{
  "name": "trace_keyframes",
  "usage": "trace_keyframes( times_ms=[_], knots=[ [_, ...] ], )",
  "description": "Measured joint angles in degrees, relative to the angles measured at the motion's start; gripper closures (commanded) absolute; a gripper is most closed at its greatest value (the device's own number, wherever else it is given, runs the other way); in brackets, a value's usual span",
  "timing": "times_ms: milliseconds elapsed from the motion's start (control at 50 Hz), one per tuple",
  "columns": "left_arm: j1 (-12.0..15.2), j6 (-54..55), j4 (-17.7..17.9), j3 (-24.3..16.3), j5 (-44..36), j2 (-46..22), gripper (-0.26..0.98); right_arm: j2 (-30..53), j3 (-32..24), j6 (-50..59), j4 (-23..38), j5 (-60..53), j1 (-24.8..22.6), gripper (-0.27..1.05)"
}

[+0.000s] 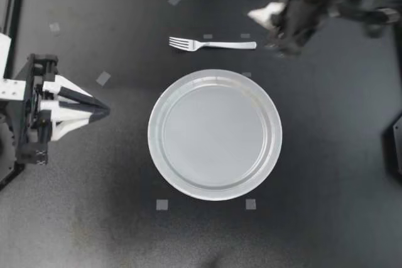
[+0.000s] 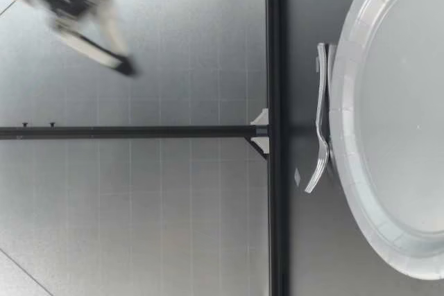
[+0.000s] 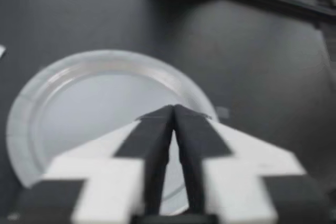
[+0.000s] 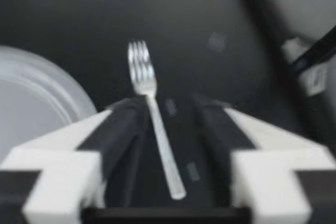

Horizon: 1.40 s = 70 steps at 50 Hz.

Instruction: Pick up the fork and place it on the plate.

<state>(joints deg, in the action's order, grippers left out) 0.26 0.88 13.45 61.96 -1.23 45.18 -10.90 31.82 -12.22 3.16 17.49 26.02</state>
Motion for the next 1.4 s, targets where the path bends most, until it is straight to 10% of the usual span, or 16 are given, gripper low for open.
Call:
trace_keyframes(
  times_ms=[120, 460, 720, 1400],
  knots=[
    [-1.23, 0.0, 0.0, 1.14, -2.72, -0.44, 0.0, 8.0, -1.23, -2.46, 0.0, 0.35, 0.0, 0.25],
    [-2.29, 1.49, 0.18, 1.76, -6.68, -7.73, 0.04, 21.09, -12.22, -5.54, -0.26, 7.56, 0.0, 0.25],
    [-8.09, 1.32, 0.0, 1.76, -11.34, -8.44, 0.04, 27.69, -18.28, -6.94, -0.35, 13.27, 0.0, 0.25],
    [-14.15, 1.85, 0.09, 2.46, -15.03, -9.93, 0.04, 33.49, -23.55, -12.83, -0.53, 22.94, 1.14, 0.26]
  ],
)
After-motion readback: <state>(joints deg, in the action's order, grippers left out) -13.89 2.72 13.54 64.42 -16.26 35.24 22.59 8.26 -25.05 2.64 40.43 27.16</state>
